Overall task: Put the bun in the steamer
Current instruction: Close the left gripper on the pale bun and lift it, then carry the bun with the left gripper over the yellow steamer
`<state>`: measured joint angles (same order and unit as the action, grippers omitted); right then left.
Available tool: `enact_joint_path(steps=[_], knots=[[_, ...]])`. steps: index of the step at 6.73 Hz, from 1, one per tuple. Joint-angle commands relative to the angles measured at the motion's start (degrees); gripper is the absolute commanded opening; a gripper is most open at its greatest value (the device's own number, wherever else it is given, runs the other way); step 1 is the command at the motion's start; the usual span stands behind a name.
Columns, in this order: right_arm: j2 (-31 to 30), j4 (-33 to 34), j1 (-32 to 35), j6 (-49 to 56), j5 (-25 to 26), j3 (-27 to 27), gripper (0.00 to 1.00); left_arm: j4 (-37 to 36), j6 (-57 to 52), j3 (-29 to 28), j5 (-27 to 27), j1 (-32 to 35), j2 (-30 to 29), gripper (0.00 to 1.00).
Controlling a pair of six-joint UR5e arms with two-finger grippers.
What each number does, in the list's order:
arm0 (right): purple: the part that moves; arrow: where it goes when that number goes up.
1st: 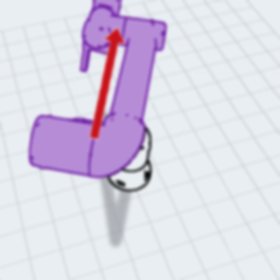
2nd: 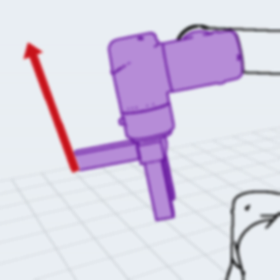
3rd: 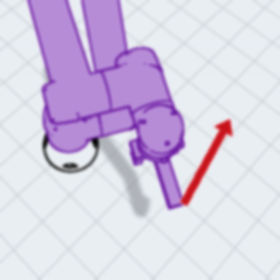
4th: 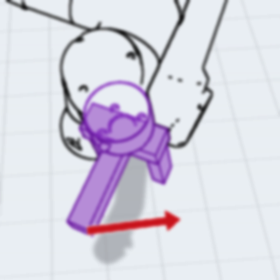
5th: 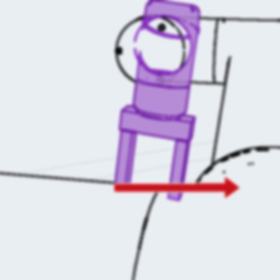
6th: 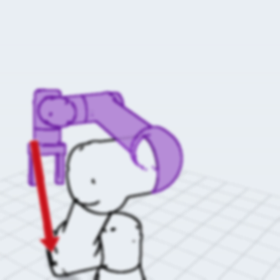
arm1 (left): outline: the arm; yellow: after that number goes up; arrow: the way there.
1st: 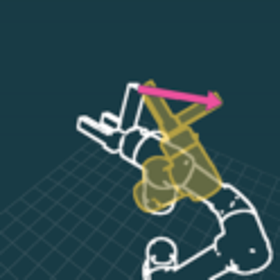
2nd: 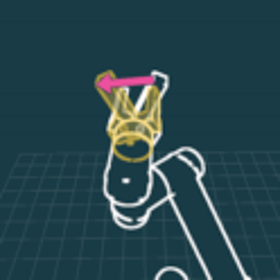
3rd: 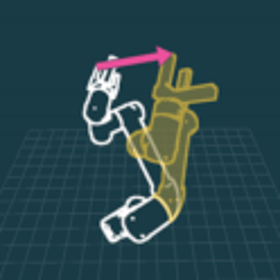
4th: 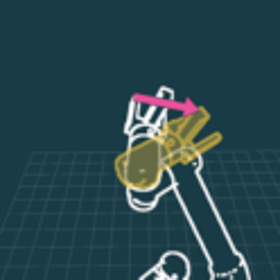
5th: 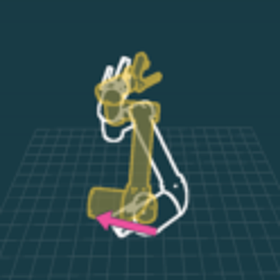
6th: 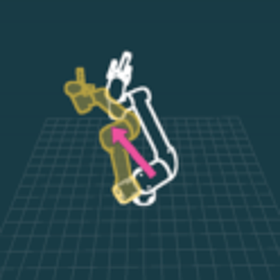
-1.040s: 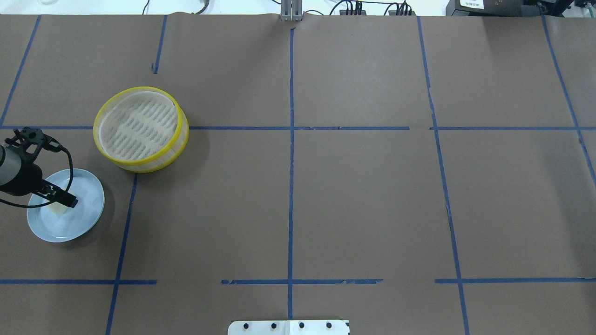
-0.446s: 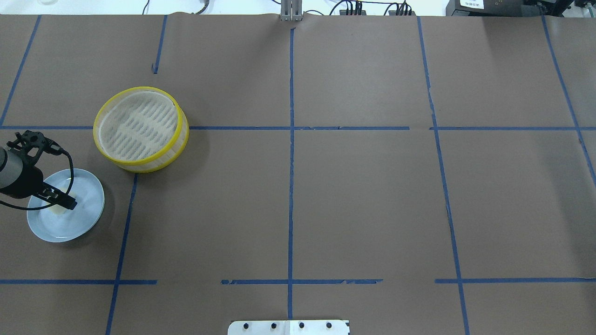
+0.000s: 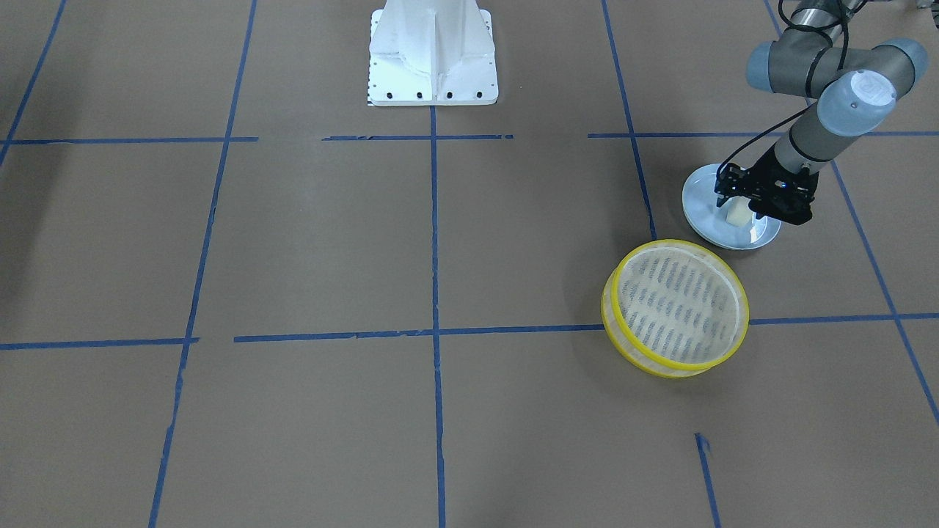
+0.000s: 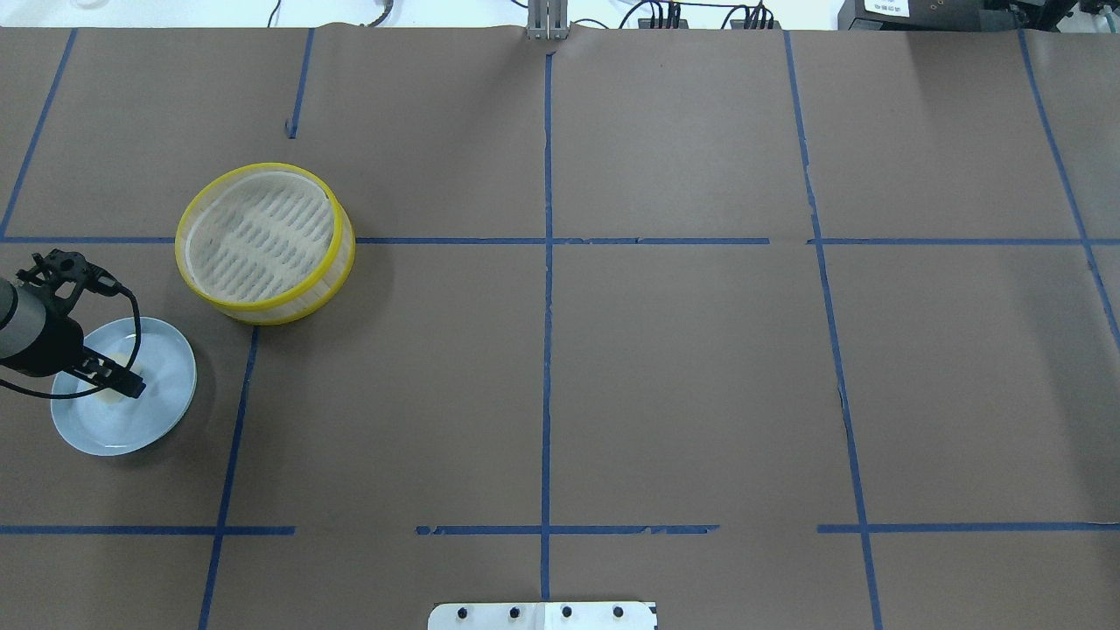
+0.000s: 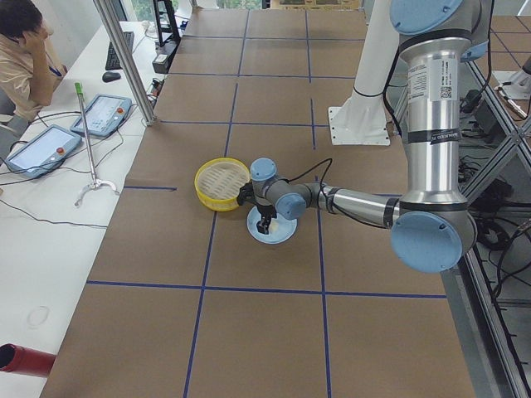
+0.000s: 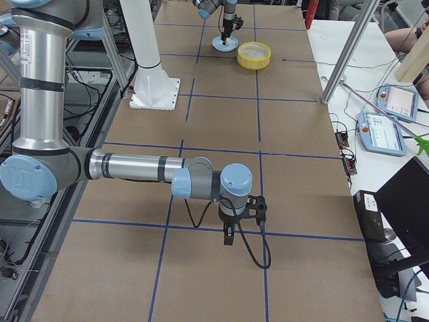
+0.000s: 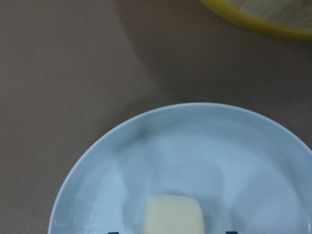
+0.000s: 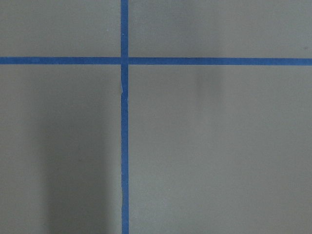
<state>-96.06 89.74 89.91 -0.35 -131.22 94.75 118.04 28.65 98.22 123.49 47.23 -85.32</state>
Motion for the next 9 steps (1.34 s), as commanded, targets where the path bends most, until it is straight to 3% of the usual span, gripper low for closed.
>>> enact_joint_path(steps=[1,6,9], knots=[[0.0,0.0,0.0,0.0,0.0,0.0,1.0,0.09,0.01,-0.39,0.09,-0.21,-0.03,0.76],[0.0,0.0,0.0,0.0,0.0,0.0,1.0,-0.09,0.18,0.48,0.61,-0.21,-0.11,0.42],[0.0,0.0,0.0,0.0,0.0,0.0,1.0,-0.44,8.75,5.04,0.97,0.06,-1.34,0.38]])
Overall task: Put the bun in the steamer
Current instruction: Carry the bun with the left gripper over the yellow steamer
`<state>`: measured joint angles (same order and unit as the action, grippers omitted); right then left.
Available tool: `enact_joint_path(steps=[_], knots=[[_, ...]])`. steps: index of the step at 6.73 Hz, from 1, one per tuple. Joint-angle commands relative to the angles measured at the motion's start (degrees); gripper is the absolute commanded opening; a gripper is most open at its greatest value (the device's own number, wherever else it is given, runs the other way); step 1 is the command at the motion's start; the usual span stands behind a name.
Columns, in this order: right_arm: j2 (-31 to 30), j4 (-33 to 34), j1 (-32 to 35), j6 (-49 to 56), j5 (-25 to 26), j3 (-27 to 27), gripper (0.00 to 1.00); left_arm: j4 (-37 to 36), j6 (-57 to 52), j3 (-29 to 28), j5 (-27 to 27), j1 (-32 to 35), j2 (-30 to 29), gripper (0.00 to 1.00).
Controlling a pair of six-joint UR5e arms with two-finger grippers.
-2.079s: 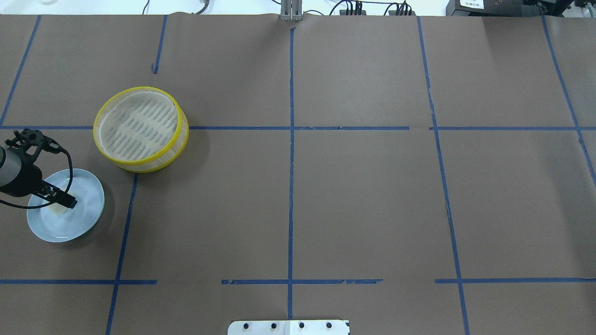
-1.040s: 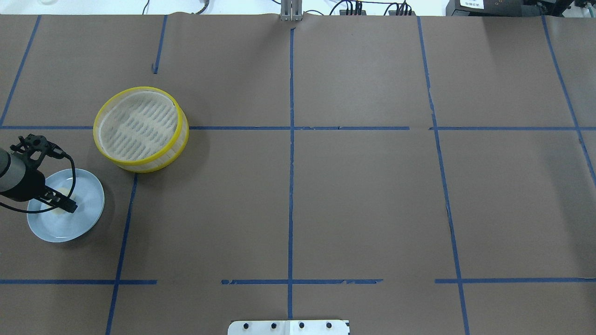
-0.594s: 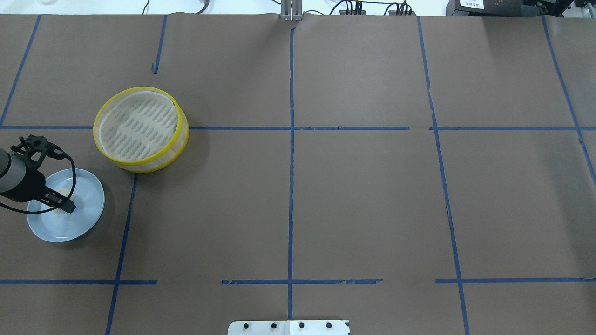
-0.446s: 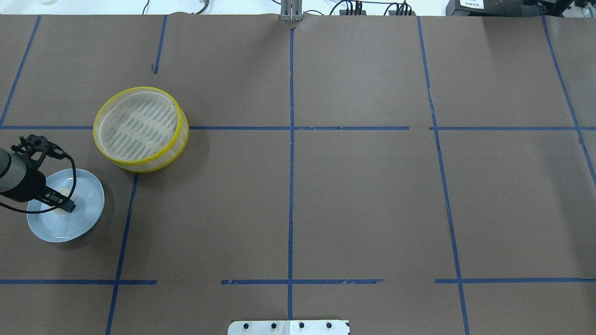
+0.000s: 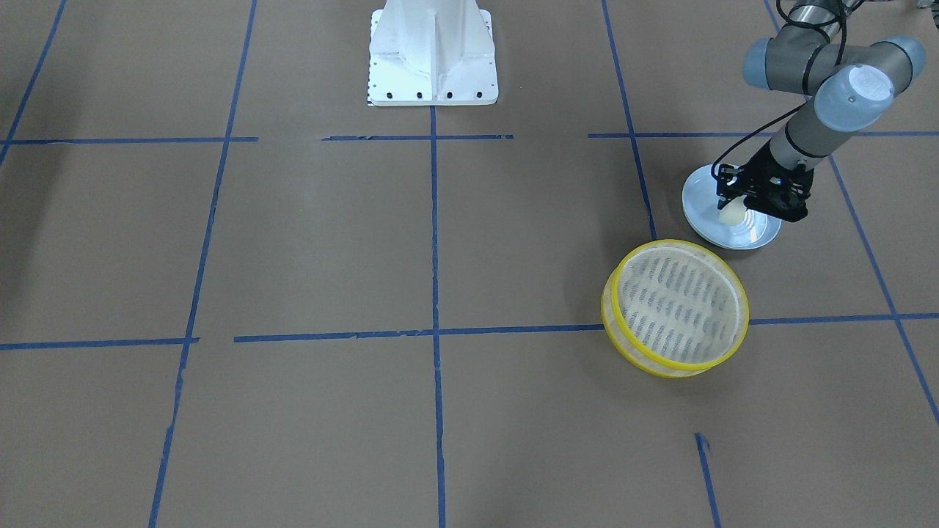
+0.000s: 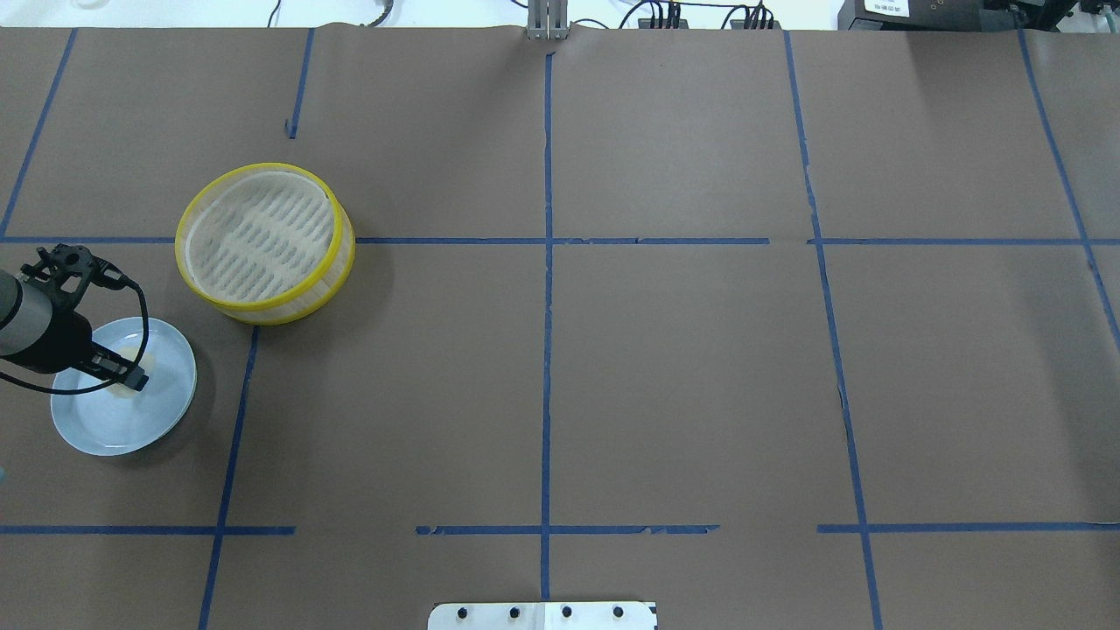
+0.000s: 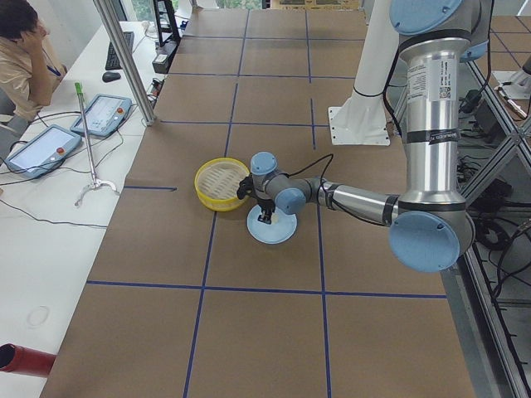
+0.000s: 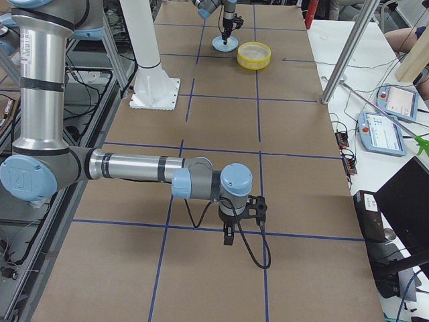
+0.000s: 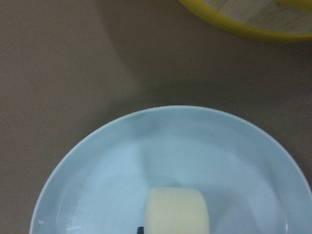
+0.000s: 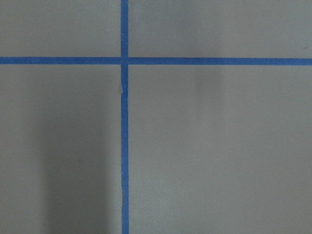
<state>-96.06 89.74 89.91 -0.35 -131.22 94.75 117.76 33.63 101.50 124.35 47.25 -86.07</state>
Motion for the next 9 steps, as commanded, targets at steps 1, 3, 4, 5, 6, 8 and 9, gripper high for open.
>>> enact_joint_path(steps=[1,3,4,5,6,8,9], knots=[[0.0,0.0,0.0,0.0,0.0,0.0,1.0,-0.6,9.64,3.43,3.06,1.26,-2.25,0.38],[0.0,0.0,0.0,0.0,0.0,0.0,1.0,-1.21,17.57,3.19,4.84,5.82,-7.16,0.37],[0.0,0.0,0.0,0.0,0.0,0.0,1.0,-3.57,19.78,1.62,4.76,7.58,-11.88,0.37],[0.0,0.0,0.0,0.0,0.0,0.0,1.0,-6.38,19.98,-2.84,4.41,7.77,-17.07,0.37],[0.0,0.0,0.0,0.0,0.0,0.0,1.0,-6.58,20.33,-7.06,4.32,7.77,-20.42,0.37],[0.0,0.0,0.0,0.0,0.0,0.0,1.0,-6.58,20.51,-13.74,4.14,7.33,-24.74,0.37],[0.0,0.0,0.0,0.0,0.0,0.0,1.0,-6.58,20.51,-14.3,3.36,7.25,-24.85,0.37]])
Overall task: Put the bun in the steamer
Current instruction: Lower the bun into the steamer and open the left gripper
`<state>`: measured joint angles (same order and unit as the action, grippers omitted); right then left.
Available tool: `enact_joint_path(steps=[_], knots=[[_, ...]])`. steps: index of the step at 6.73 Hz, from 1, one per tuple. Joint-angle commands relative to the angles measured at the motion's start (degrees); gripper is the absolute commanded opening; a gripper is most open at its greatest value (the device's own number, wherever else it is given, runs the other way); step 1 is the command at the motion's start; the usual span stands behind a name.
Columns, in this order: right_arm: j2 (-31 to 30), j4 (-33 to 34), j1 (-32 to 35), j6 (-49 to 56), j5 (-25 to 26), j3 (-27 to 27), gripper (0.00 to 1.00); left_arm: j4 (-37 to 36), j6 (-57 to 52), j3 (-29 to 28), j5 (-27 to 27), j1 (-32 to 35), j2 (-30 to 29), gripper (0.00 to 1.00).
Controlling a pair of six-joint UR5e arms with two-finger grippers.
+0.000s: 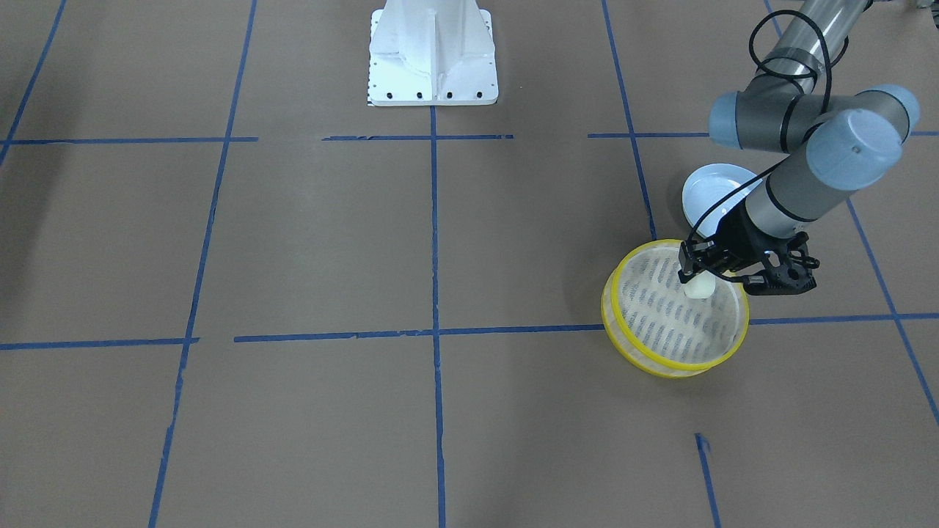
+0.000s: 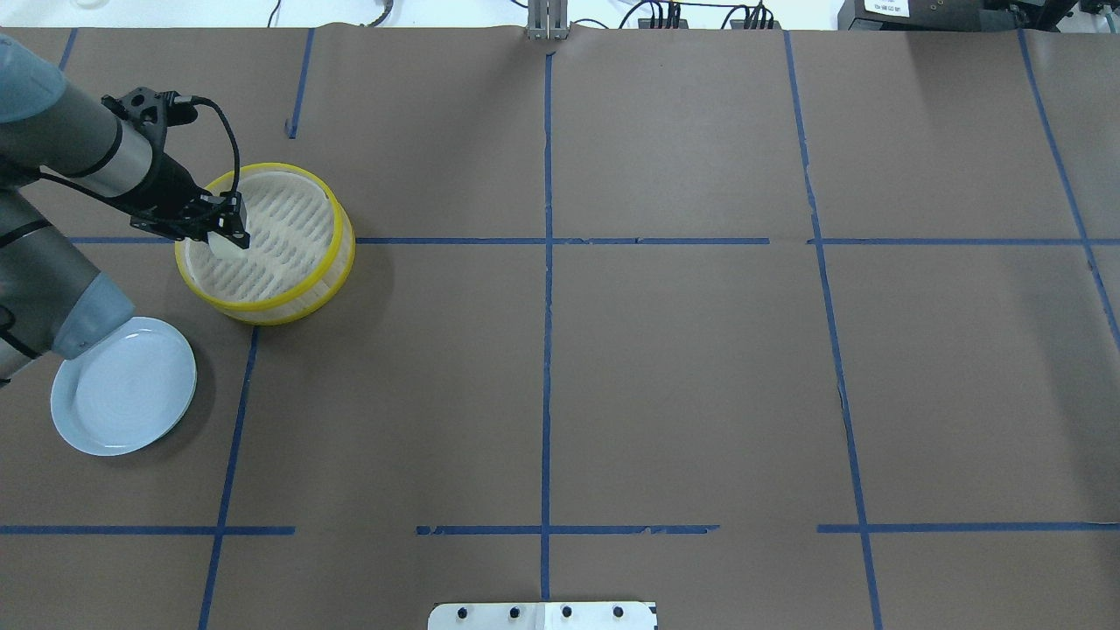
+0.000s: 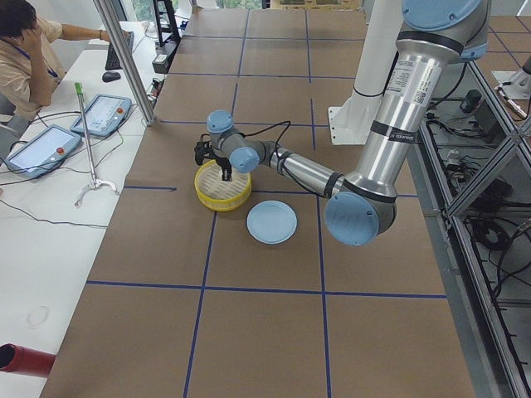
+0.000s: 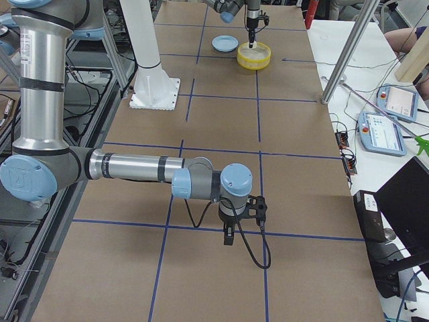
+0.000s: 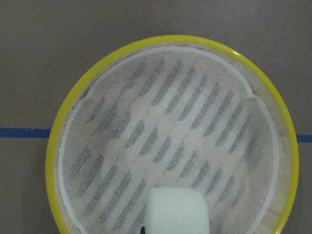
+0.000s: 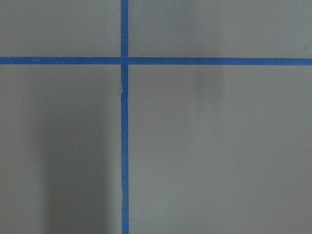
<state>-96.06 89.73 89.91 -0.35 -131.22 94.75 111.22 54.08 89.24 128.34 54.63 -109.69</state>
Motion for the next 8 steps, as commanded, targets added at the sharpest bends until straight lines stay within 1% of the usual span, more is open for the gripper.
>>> enact_joint_path(steps=[1,4,8], knots=[[0.0,0.0,0.0,0.0,0.0,0.0,1.0,-0.04,0.06,-2.66,-2.37,-0.83,-1.32,0.37],[0.0,0.0,0.0,0.0,0.0,0.0,1.0,-0.04,0.32,-2.84,-2.39,-3.21,-1.41,0.39],[0.0,0.0,0.0,0.0,0.0,0.0,1.0,0.05,0.15,-3.81,-2.39,-3.74,-1.67,0.4]])
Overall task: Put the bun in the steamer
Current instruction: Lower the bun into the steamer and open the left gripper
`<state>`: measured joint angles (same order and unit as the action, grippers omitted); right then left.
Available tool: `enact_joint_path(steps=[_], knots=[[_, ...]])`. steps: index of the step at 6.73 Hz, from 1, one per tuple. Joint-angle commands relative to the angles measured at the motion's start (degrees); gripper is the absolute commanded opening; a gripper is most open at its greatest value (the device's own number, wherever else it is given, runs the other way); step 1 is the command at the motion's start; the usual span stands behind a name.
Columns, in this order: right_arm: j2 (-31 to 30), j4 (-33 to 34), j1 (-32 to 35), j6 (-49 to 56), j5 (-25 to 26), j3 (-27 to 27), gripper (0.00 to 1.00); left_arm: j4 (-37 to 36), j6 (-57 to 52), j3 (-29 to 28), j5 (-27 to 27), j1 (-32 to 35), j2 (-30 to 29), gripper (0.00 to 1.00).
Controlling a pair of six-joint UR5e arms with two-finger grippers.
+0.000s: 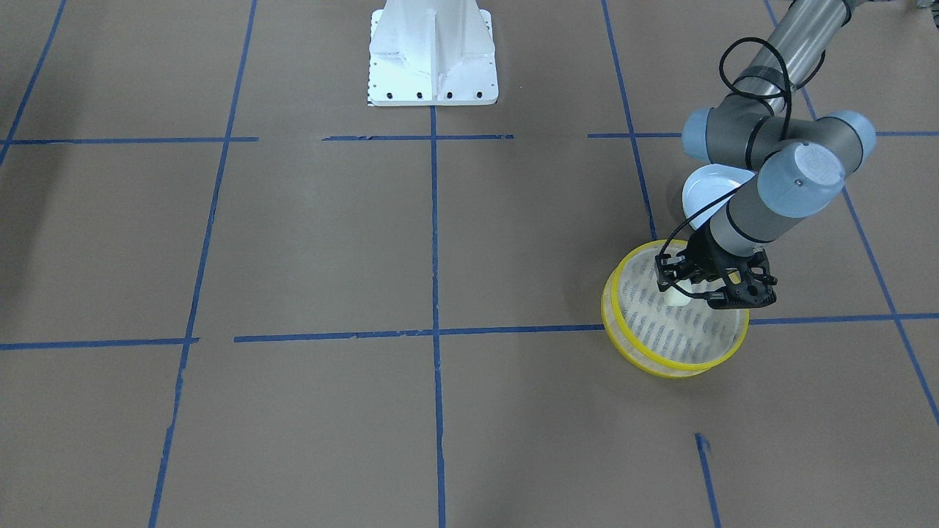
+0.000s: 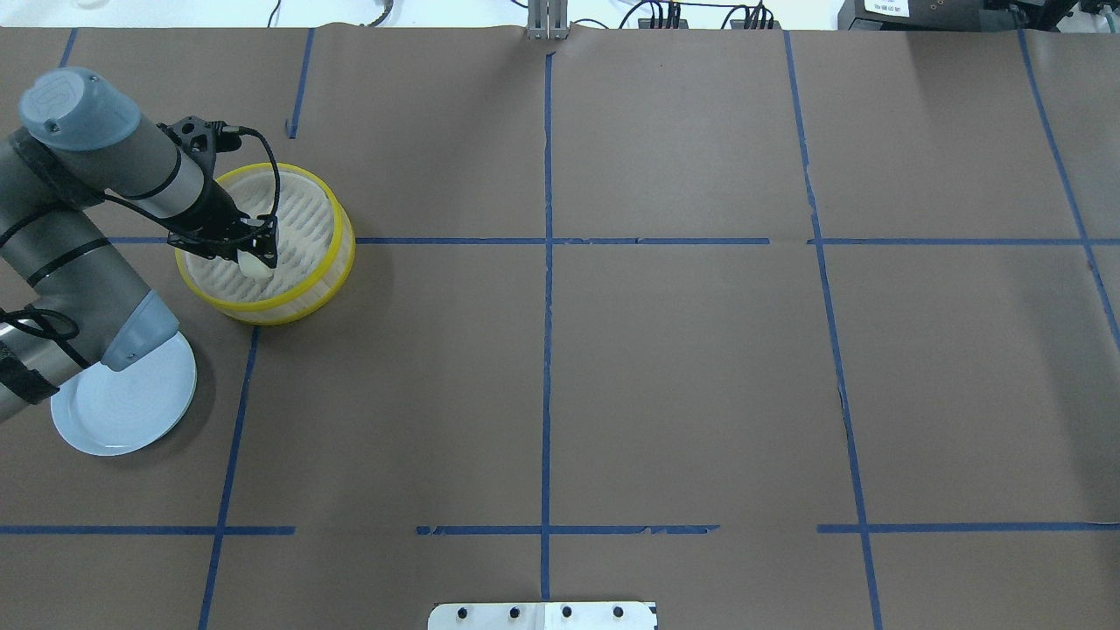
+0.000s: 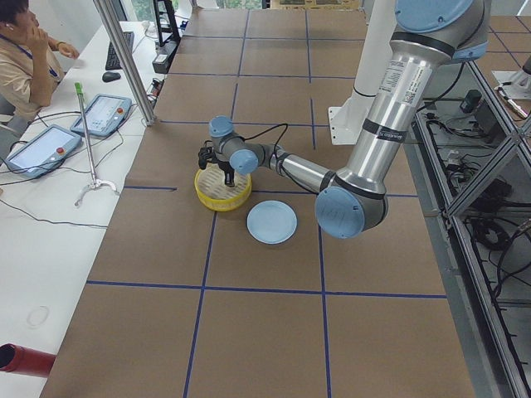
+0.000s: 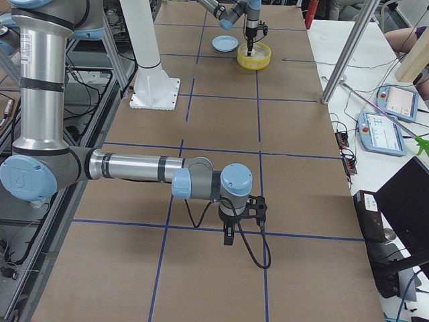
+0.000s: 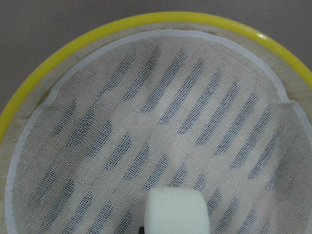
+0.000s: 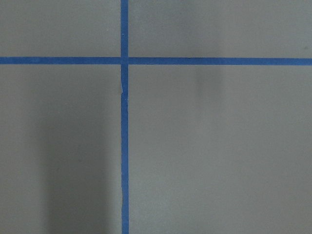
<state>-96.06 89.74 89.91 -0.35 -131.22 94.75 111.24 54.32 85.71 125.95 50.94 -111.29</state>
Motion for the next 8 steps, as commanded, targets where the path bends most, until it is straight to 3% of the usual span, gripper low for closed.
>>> enact_joint_path(steps=[1,4,6,8], knots=[[0.0,0.0,0.0,0.0,0.0,0.0,1.0,0.12,-0.09,-0.46,0.0,-0.05,-0.15,0.43],[0.0,0.0,0.0,0.0,0.0,0.0,1.0,0.29,-0.36,-0.37,0.0,-0.05,-0.15,0.67],[0.0,0.0,0.0,0.0,0.0,0.0,1.0,0.29,-0.88,0.41,-1.48,0.91,-0.15,0.99],[0.0,0.0,0.0,0.0,0.0,0.0,1.0,-4.94,-0.97,6.71,-1.06,7.38,0.37,1.0]])
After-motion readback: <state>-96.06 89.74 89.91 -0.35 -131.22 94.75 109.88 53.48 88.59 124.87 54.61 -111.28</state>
